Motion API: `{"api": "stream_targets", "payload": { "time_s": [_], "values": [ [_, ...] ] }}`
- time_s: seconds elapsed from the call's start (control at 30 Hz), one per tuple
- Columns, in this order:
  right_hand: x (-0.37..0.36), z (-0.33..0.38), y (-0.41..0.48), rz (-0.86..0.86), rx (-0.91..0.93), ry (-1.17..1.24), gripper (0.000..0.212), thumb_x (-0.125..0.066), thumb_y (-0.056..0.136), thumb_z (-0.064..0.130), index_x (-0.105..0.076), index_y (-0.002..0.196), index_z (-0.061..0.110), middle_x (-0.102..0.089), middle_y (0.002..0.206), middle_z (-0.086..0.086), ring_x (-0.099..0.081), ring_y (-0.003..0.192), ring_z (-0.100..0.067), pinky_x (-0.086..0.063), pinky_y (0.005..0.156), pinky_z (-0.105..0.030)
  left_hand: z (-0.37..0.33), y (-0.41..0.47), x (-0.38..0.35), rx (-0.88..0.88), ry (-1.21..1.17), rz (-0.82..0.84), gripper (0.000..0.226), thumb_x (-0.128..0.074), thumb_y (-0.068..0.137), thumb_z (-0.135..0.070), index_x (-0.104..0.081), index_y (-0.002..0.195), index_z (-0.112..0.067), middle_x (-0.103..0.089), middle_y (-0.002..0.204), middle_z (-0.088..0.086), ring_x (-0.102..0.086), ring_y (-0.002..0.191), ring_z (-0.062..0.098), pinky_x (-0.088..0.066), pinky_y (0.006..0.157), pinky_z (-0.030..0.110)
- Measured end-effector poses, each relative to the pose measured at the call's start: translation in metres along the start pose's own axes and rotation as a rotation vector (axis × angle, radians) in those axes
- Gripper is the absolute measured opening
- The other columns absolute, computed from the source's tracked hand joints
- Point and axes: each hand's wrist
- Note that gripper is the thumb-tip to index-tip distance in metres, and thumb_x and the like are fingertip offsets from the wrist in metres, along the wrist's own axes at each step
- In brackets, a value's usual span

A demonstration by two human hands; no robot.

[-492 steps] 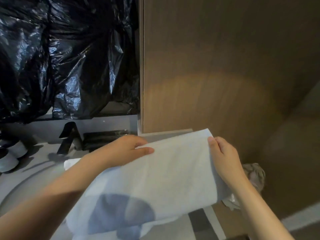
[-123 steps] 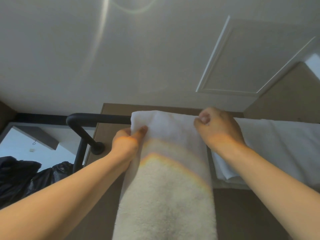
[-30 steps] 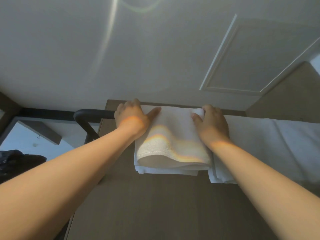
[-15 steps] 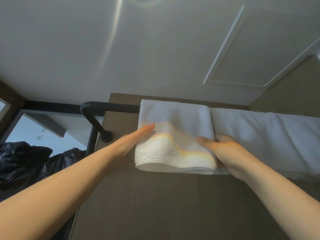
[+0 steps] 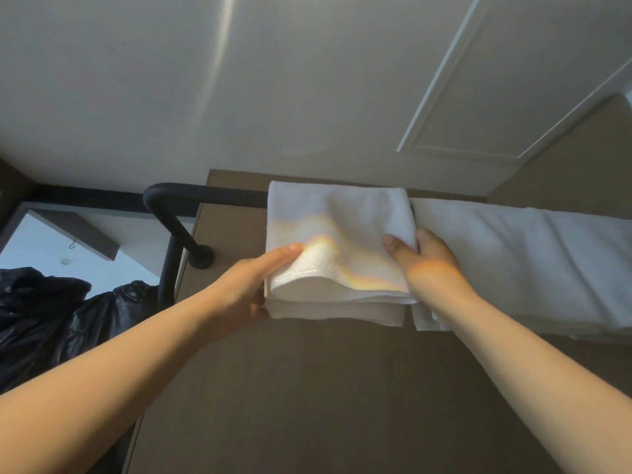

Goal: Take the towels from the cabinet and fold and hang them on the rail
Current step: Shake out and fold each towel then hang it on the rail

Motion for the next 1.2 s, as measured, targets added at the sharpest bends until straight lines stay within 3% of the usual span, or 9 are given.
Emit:
{"api": "stream_targets", "payload": {
  "time_s": [0.13,0.23,0.33,0.47,0.57,0.77,0.97,1.1,1.2],
  "values": [
    [0.009,-0.018,-0.015,0.097,-0.039,0.045,0.028,-0.063,0.091,0.043,-0.062,0.105,0.018,-0.069,0.094,0.004,-0.064,0.082,-0.011,-0.044,0.059,-0.022,0.001,-0.002,0.000,-0.033,-0.072,-0.015,0.056,-0.075,0.062,-0.039,-0.071,0.107,-0.006,-0.076,0.094,0.004,-0.072,0.079,0.013,-0.056,0.062,0.024],
    [0.015,-0.033,-0.025,0.196,-0.084,0.119,0.022,-0.066,0.090,0.034,-0.068,0.103,0.017,-0.074,0.086,0.004,-0.068,0.068,-0.009,-0.049,0.058,-0.023,0.004,-0.001,0.003,-0.050,-0.100,-0.029,0.053,-0.077,0.067,-0.035,-0.070,0.108,-0.003,-0.074,0.103,0.008,-0.072,0.088,0.017,-0.059,0.070,0.028],
    [0.012,-0.045,-0.032,0.214,-0.124,0.186,0.021,-0.067,0.091,0.025,-0.069,0.105,0.011,-0.075,0.093,-0.003,-0.070,0.073,-0.015,-0.055,0.064,-0.025,0.004,0.002,0.007,-0.026,-0.066,-0.029,0.057,-0.081,0.072,-0.042,-0.069,0.113,-0.004,-0.070,0.114,0.008,-0.067,0.098,0.026,-0.053,0.086,0.035],
    [0.002,-0.056,-0.033,0.153,-0.151,0.202,0.014,-0.069,0.089,0.026,-0.071,0.095,0.014,-0.075,0.092,-0.002,-0.073,0.079,-0.019,-0.059,0.080,-0.036,0.006,0.004,0.006,-0.059,-0.072,-0.069,0.055,-0.073,0.081,-0.036,-0.063,0.116,0.005,-0.069,0.105,0.014,-0.063,0.092,0.028,-0.048,0.077,0.032],
    [-0.006,-0.065,-0.036,0.148,-0.183,0.267,0.015,-0.068,0.090,0.027,-0.071,0.086,0.012,-0.075,0.090,-0.004,-0.073,0.083,-0.015,-0.058,0.086,-0.036,0.013,0.002,0.007,-0.087,-0.031,-0.128,0.052,-0.063,0.089,-0.038,-0.063,0.112,0.008,-0.062,0.101,0.021,-0.054,0.090,0.030,-0.036,0.081,0.039],
    [-0.013,-0.071,-0.036,0.195,-0.206,0.305,0.020,-0.063,0.092,0.034,-0.070,0.093,0.015,-0.075,0.098,-0.002,-0.068,0.100,-0.018,-0.048,0.103,-0.043,0.021,-0.003,0.004,-0.122,-0.073,-0.204,0.069,-0.072,0.066,-0.045,-0.064,0.102,0.014,-0.065,0.112,0.028,-0.063,0.092,0.033,-0.048,0.098,0.047],
    [-0.009,-0.070,-0.038,0.214,-0.262,0.535,0.015,-0.066,0.090,0.022,-0.069,0.099,0.010,-0.075,0.102,-0.004,-0.069,0.104,-0.017,-0.048,0.102,-0.035,0.029,-0.002,0.008,-0.150,0.057,-0.262,0.054,-0.078,0.064,-0.052,-0.075,0.091,-0.006,-0.076,0.097,0.008,-0.072,0.090,0.029,-0.053,0.093,0.052],
    [-0.010,-0.069,-0.049,0.179,-0.181,0.589,0.012,-0.062,0.091,0.013,-0.068,0.100,0.007,-0.075,0.100,-0.008,-0.071,0.099,-0.018,-0.055,0.093,-0.030,0.036,0.002,0.012,-0.249,0.314,-0.437,0.053,-0.072,0.064,-0.059,-0.064,0.098,-0.019,-0.074,0.089,-0.002,-0.071,0.083,0.015,-0.054,0.066,0.025],
    [-0.011,-0.067,-0.055,0.120,-0.125,0.594,0.011,-0.062,0.091,0.007,-0.065,0.101,0.008,-0.076,0.097,-0.006,-0.072,0.092,-0.015,-0.057,0.078,-0.020,0.038,0.005,0.013,-0.244,0.376,-0.504,0.054,-0.075,0.072,-0.053,-0.052,0.113,-0.026,-0.069,0.101,-0.005,-0.068,0.088,0.013,-0.053,0.068,0.026]
  ]
}}
Point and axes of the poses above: each hand's wrist, its own y-axis towards the middle knuckle, its own x-axis out of the back of the hand, z = x × y
